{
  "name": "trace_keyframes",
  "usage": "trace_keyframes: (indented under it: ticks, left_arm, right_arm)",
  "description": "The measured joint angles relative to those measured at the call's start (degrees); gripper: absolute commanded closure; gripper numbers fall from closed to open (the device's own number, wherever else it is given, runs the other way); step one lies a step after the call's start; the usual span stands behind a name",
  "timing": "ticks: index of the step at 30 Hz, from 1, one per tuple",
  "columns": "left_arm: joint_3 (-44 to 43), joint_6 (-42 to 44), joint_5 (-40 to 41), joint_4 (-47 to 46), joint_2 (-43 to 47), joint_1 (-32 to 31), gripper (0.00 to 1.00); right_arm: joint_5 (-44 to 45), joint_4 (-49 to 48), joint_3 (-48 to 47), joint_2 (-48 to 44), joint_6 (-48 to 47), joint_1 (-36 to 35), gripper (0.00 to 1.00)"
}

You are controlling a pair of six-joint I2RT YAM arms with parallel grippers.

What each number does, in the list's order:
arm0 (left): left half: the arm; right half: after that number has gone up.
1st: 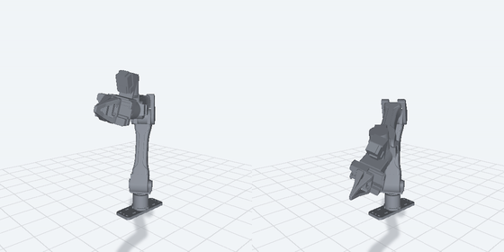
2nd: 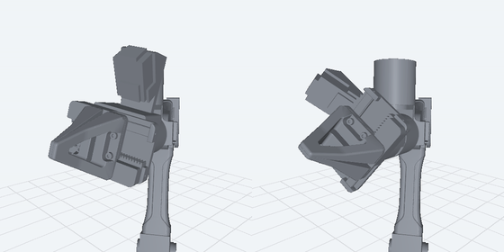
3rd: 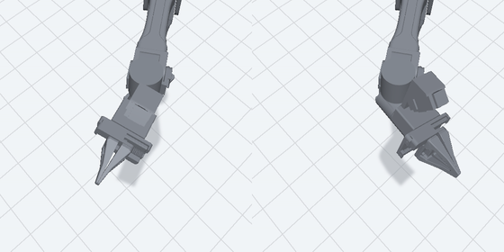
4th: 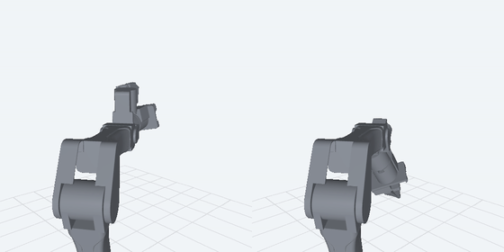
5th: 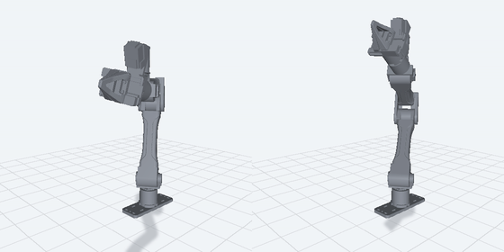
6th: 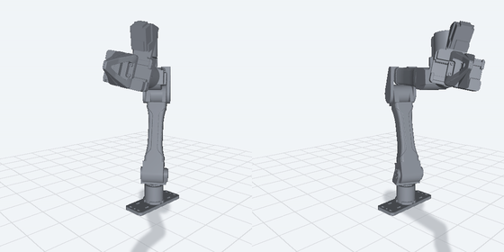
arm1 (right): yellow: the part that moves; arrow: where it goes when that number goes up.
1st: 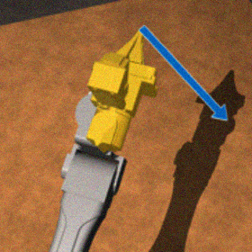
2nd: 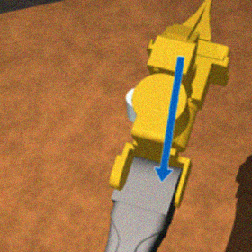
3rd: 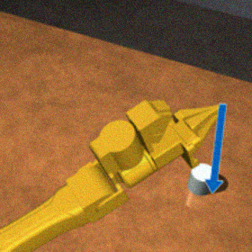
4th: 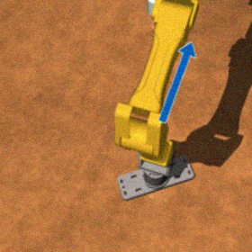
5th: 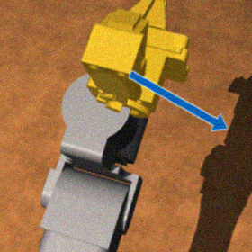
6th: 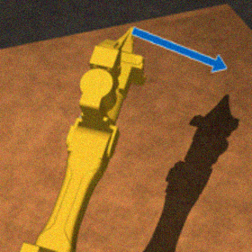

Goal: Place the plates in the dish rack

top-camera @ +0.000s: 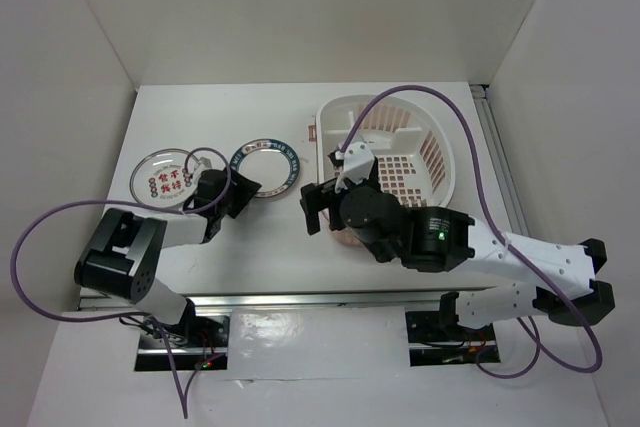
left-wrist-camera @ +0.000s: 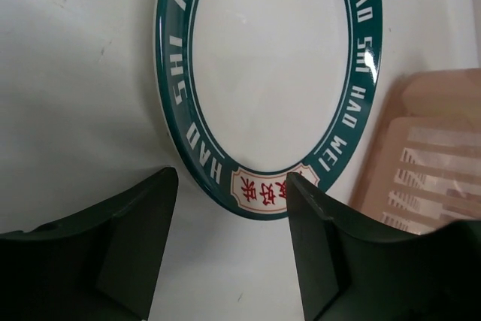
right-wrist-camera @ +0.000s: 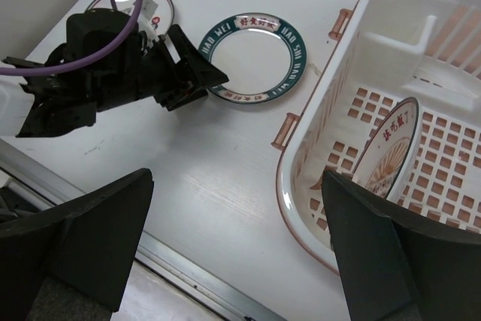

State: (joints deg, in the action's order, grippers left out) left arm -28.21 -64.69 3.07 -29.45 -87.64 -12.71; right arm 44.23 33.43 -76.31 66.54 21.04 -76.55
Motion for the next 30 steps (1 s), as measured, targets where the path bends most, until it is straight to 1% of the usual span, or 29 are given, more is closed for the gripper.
trace_keyframes:
  ticks: [1, 7, 8, 9, 10, 12, 14, 15, 16, 22, 25, 27, 30]
  left_arm:
    - [-0.26, -0.48, 0.76, 0.44, -0.22, -0.20, 0.31]
    - [-1.79, -1.86, 3.82, 2.40, -1.14, -0.90, 0.33]
    - [-2.23, -1.95, 4.09, 2.56, -1.53, -0.94, 0.39]
    - [-2.62, -2.14, 4.33, 2.69, -2.03, -0.96, 0.50]
    - [-2.91, -2.80, 4.55, 2.82, -2.51, -0.96, 0.50]
    - [-3.23, -3.26, 5.11, 3.26, -3.37, -0.94, 0.71]
    - [-3.48, -3.87, 5.66, 4.07, -3.80, -0.94, 0.77]
    - [-3.69, -4.66, 5.88, 3.91, -3.87, -0.85, 0.93]
    - [-4.02, -5.07, 5.86, 3.91, -3.87, -0.81, 1.00]
    - [-5.90, -5.33, 5.86, 6.91, -4.28, -0.94, 1.00]
    - [-7.32, -4.02, 6.12, 9.92, -2.91, -1.03, 1.00]
    - [-7.58, -2.34, 7.43, 13.03, 0.35, -1.44, 1.00]
    - [-7.56, 1.14, 10.19, 18.82, 9.27, -2.01, 1.00]
  right_arm:
    - [0.07, 0.00, 0.00, 0.00, -0.02, -0.22, 0.00]
    - [0.37, -0.50, 0.20, 0.00, -0.15, -1.84, 0.00]
    - [0.37, -0.66, 0.31, 0.00, -0.15, -2.05, 0.00]
    - [0.37, -0.92, 0.50, 0.02, -0.15, -2.25, 0.00]
    - [0.37, -1.05, 0.74, 0.02, -0.17, -2.58, 0.00]
    - [0.37, -1.29, 1.03, 0.04, -0.13, -3.21, 0.00]
    - [0.42, -1.33, 1.05, 0.07, -0.13, -3.65, 0.00]
    - [0.48, -1.36, 1.07, 0.07, -0.13, -3.89, 0.00]
    - [0.57, -1.38, 1.05, 0.07, -0.13, -4.04, 0.00]
    - [1.95, -1.70, 1.33, 0.07, 0.07, -5.40, 0.00]
    - [3.23, -1.62, 1.75, 0.07, 0.09, -5.44, 0.00]
    - [4.02, -1.66, 1.75, 0.11, 0.09, -5.44, 0.00]
    - [4.85, -1.68, 1.77, 0.11, 0.09, -5.31, 0.00]
